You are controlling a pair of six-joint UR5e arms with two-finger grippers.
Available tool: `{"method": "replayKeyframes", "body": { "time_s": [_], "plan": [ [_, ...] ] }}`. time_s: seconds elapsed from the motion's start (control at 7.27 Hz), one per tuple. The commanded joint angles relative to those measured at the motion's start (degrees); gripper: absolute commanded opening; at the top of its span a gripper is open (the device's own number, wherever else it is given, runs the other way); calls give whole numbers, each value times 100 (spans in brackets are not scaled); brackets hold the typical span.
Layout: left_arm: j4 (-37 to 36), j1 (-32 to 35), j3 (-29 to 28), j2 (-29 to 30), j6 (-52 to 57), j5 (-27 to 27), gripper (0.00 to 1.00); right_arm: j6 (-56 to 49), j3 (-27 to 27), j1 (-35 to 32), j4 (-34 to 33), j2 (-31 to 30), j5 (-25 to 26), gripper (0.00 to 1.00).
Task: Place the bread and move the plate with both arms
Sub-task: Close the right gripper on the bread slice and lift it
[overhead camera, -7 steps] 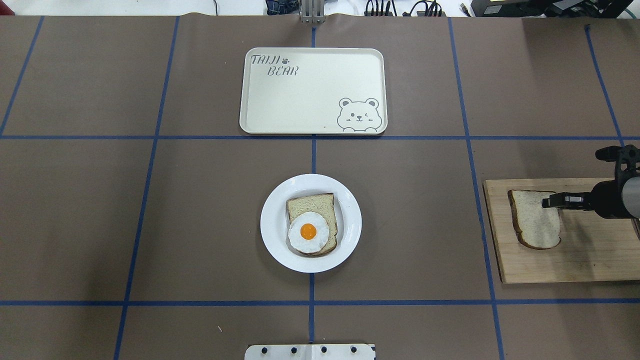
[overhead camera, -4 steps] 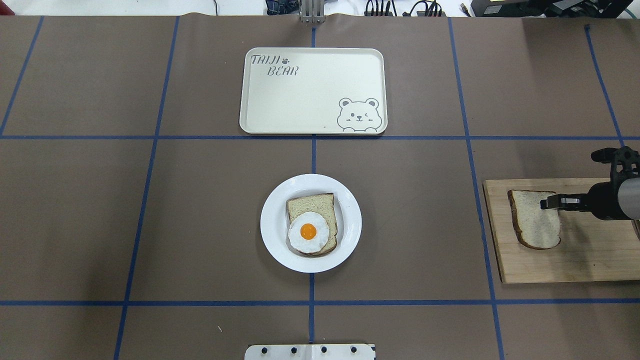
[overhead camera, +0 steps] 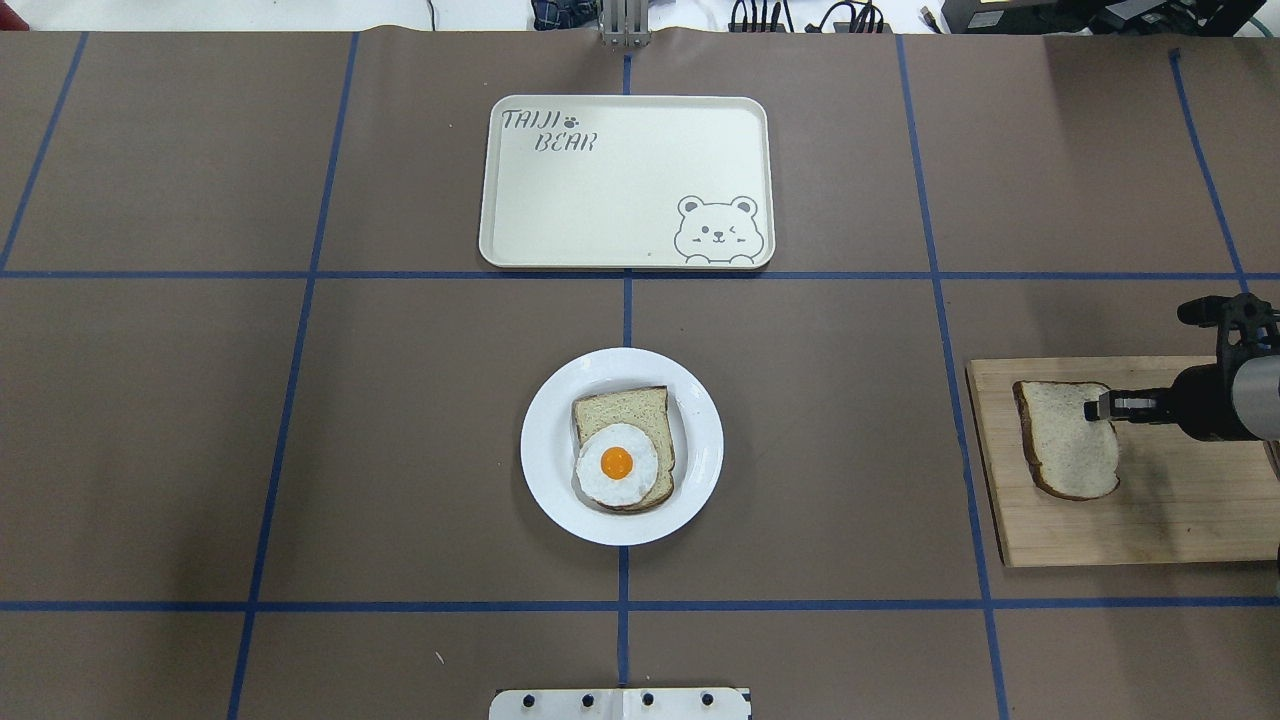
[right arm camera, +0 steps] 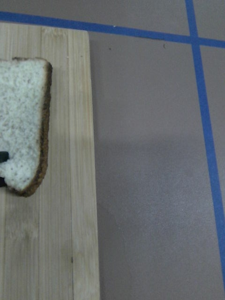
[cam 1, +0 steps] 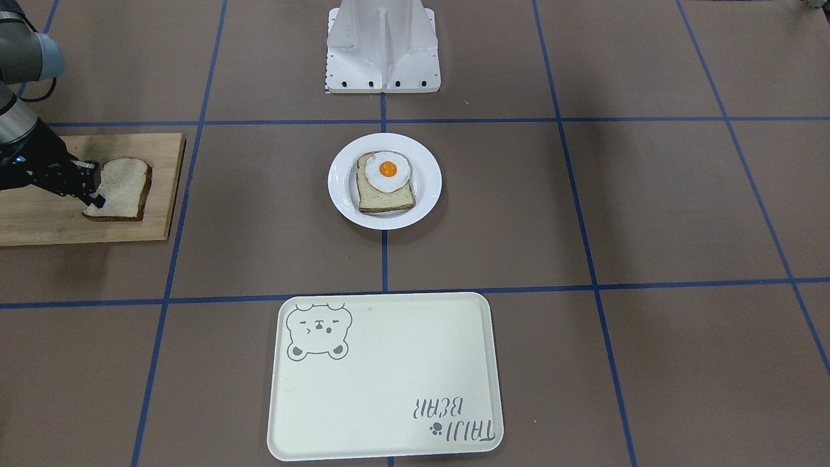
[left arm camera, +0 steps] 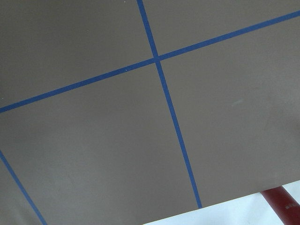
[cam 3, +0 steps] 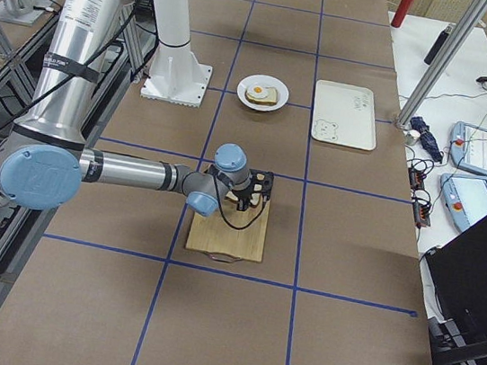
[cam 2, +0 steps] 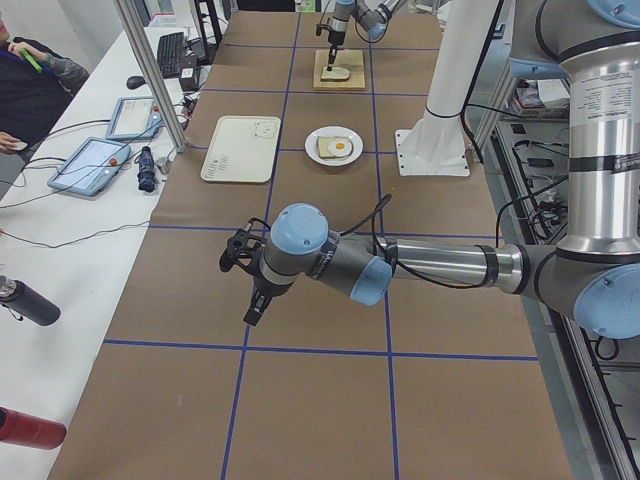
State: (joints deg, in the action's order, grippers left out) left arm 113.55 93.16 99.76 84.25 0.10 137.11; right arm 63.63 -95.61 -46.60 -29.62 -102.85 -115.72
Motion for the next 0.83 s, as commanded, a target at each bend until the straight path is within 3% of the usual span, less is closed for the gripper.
{"method": "replayKeyframes", "body": {
  "time_s": [0.0,0.28,0.69],
  "plan": [
    [0,0,0,-5,-1,0,99,-26,-89,-16,0,-25,-169,0],
    [0,0,0,4,-1,0,99,-26,-159,-435,9,-16,-799,0],
    [0,0,0,-5,-1,0,99,-88,-405,-1401,27,72,-2282,0]
  ]
}}
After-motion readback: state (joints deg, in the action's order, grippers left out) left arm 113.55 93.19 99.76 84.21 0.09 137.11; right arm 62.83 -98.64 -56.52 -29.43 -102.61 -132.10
